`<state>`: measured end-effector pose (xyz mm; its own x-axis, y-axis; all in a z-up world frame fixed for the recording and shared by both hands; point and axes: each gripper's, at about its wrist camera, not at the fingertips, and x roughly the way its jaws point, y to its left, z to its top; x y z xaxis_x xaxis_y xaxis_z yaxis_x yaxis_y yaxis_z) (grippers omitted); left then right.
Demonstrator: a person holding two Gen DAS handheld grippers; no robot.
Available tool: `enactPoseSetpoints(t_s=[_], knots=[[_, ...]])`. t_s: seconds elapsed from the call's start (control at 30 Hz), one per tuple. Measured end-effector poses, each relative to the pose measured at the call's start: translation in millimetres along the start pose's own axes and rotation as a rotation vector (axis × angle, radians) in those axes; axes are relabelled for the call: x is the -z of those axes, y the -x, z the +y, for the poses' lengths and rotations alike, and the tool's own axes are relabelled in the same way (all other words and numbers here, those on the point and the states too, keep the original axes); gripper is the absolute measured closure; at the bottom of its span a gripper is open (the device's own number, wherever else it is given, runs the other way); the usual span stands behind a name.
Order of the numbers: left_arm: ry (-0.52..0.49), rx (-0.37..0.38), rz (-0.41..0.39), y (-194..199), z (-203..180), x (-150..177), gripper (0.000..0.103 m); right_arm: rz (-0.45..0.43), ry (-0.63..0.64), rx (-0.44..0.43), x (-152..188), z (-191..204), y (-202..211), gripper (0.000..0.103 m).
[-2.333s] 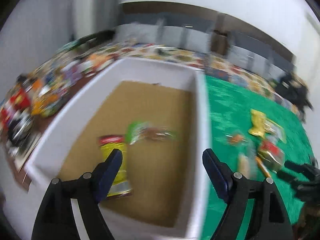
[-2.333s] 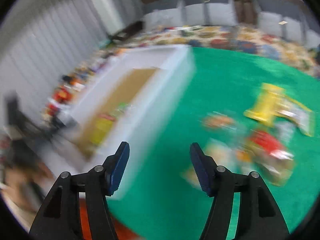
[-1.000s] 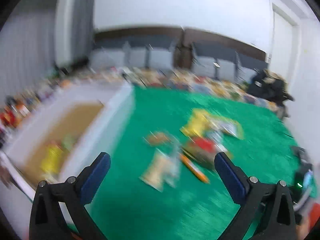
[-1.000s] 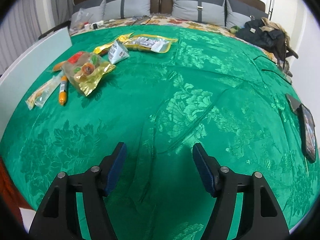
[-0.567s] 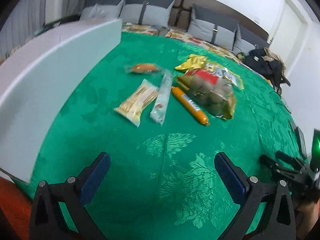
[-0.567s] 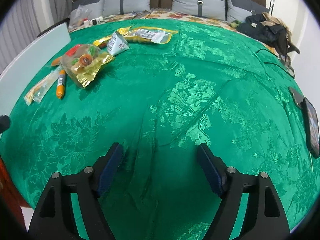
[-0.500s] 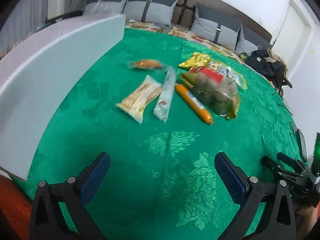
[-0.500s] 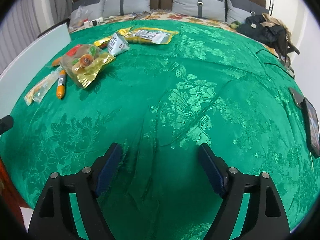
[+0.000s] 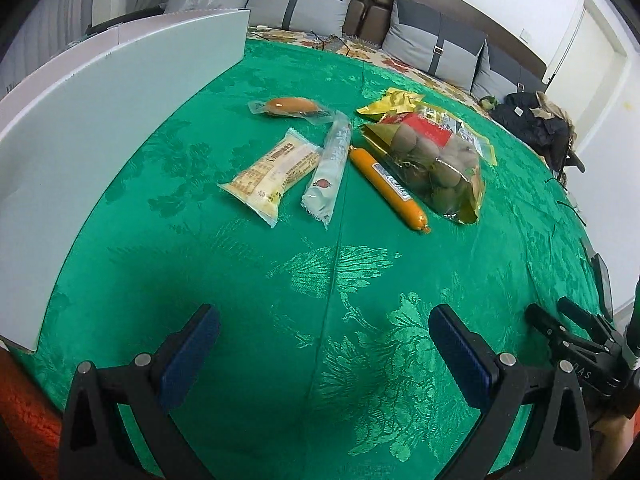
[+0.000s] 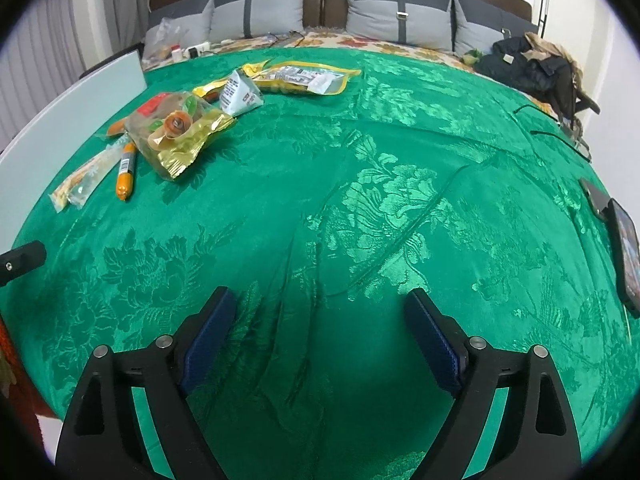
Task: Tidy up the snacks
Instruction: 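Move the left gripper back over the bed toward the bread pastry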
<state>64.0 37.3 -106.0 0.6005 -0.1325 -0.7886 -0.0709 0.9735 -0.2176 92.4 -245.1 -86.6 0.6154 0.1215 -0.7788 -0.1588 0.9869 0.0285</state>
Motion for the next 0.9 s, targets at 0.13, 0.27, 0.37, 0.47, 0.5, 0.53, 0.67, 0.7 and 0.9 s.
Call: enactPoseSetpoints(t_s=[0.13, 0.27, 0.37, 0.47, 0.5, 0.53, 0.67, 0.7, 0.9], knots=[[0.007, -0.001, -0.001, -0.7, 1.5, -1.1, 0.000, -0.006, 0.001, 0.000, 0.2, 0.4, -0.5, 0.012], [0.017, 0.002, 0.000, -1.5, 3.5, -1.5, 0.000, -0.011, 0.001, 0.000, 0.1, 0.7, -0.6, 0.012], [0.019, 0.003, -0.004, -1.3, 4.5, -2.3, 0.000, -0.015, 0.002, 0.000, 0.5, 0.4, -0.7, 0.012], [0.024, 0.007, -0.007, -0.4, 5.7, -3.2, 0.000, -0.017, 0.002, 0.000, 0.8, 0.4, -0.6, 0.012], [0.027, 0.009, -0.007, -0.3, 6.6, -3.6, 0.000, -0.017, 0.002, 0.000, 0.8, 0.4, -0.6, 0.012], [0.030, 0.012, -0.007, -0.1, 7.8, -3.7, 0.000, -0.017, 0.002, 0.000, 0.8, 0.4, -0.6, 0.012], [0.039, 0.031, -0.005, 1.3, 14.2, -8.5, 0.000, -0.017, 0.003, 0.000, 0.8, 0.4, -0.5, 0.012], [0.042, 0.040, -0.003, 1.7, 16.2, -9.9, 0.000, -0.017, 0.003, 0.000, 0.8, 0.4, -0.6, 0.012], [0.080, 0.086, 0.024, -1.1, 27.1, -12.7, 0.000, -0.015, 0.001, 0.002, 0.1, 1.0, -0.9, 0.012]])
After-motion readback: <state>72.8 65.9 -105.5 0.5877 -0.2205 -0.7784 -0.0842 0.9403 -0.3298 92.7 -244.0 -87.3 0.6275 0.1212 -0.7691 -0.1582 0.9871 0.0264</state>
